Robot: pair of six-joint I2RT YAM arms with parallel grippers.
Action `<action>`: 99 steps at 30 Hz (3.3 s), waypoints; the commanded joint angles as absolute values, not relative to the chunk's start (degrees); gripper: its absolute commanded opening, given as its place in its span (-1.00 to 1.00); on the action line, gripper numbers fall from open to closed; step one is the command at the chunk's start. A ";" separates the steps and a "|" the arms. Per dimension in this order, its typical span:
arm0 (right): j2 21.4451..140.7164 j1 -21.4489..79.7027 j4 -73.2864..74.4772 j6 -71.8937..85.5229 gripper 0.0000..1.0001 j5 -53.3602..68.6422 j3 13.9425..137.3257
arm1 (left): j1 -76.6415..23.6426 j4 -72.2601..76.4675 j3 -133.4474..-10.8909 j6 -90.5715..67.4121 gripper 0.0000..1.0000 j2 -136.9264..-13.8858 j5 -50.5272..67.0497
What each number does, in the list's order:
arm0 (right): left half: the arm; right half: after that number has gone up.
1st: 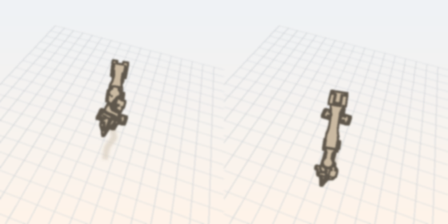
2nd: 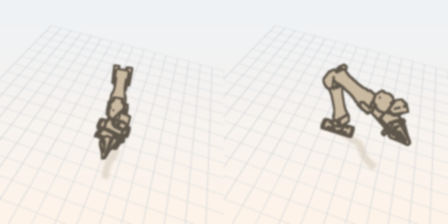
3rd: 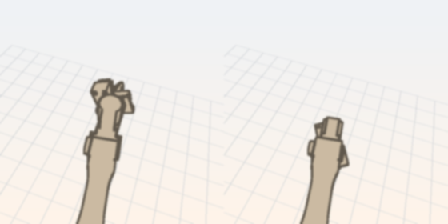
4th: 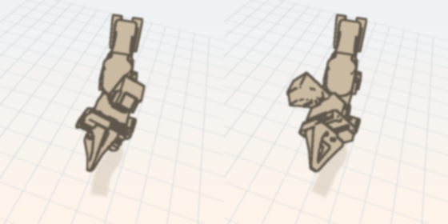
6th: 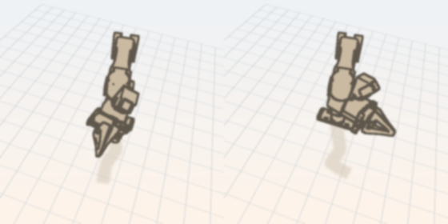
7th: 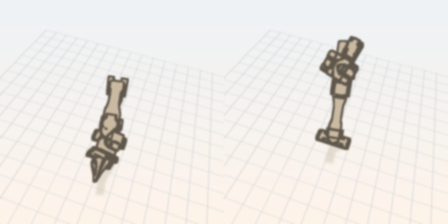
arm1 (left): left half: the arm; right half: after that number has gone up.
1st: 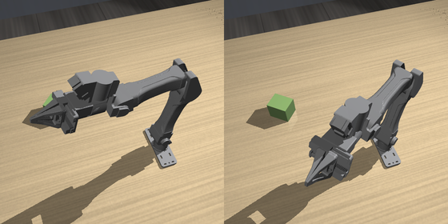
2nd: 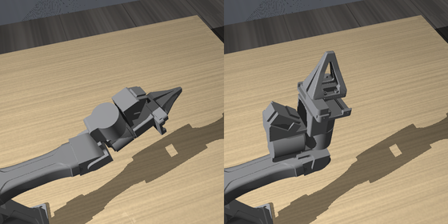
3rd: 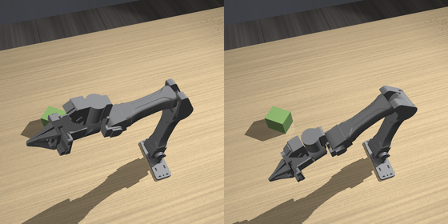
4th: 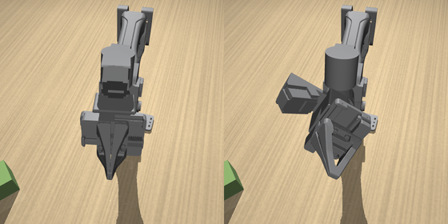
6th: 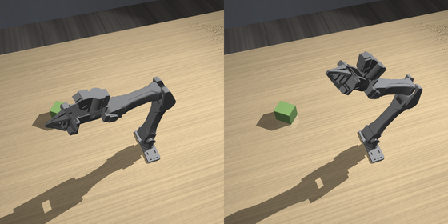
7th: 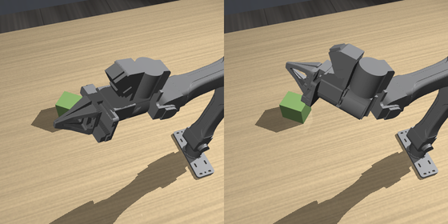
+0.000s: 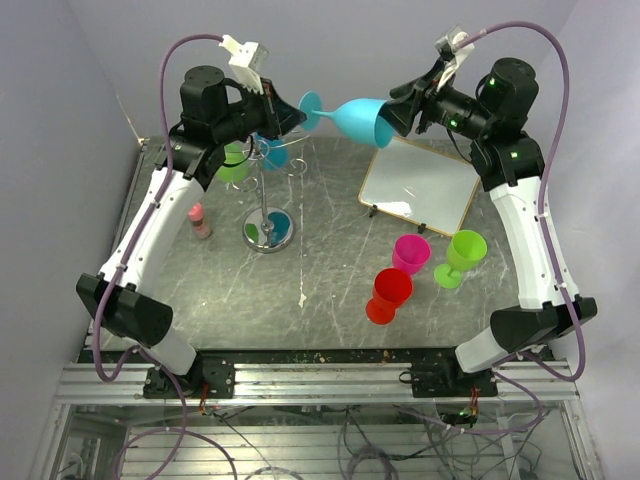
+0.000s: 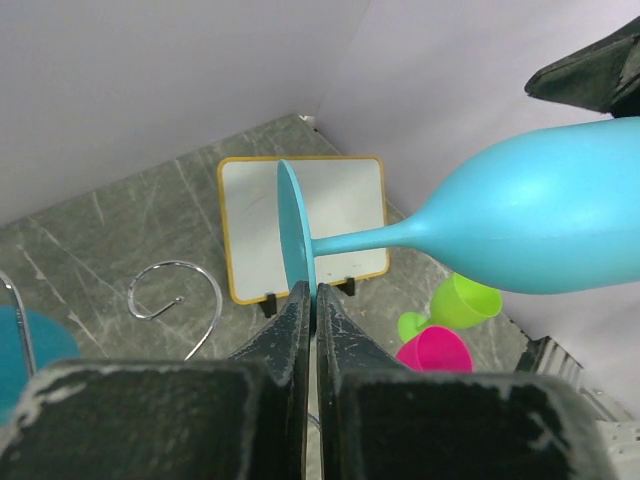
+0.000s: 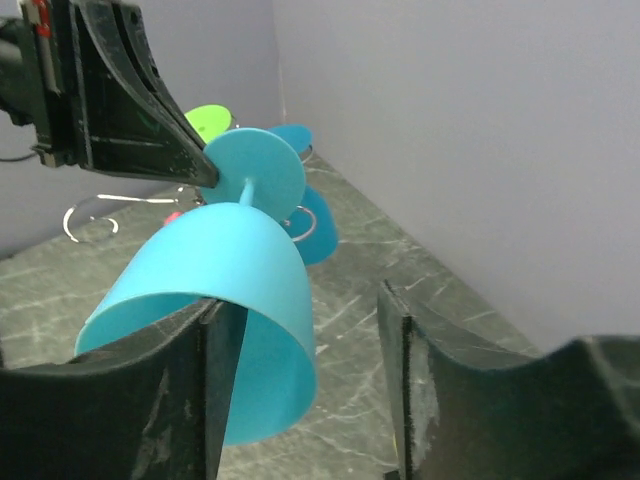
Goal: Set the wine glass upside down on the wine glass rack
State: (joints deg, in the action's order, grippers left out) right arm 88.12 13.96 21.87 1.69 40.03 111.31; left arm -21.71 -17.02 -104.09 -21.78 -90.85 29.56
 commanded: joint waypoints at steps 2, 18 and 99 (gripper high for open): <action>85.63 14.10 24.01 -1.51 0.38 38.57 111.13 | -22.06 -18.80 -107.36 -15.01 -0.86 -87.86 25.70; 82.19 13.92 33.65 -13.67 0.66 27.47 112.61 | -21.97 -28.00 -118.12 6.70 -0.86 -86.30 6.53; 81.09 10.86 32.14 -13.72 0.68 32.70 106.35 | -17.93 -51.24 -102.87 70.68 -0.86 -79.76 -4.25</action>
State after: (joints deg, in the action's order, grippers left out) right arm 81.73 11.20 33.67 -13.98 32.03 106.69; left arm -17.52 -54.28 -103.53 71.09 -80.05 0.51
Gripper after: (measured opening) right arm 0.841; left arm 0.072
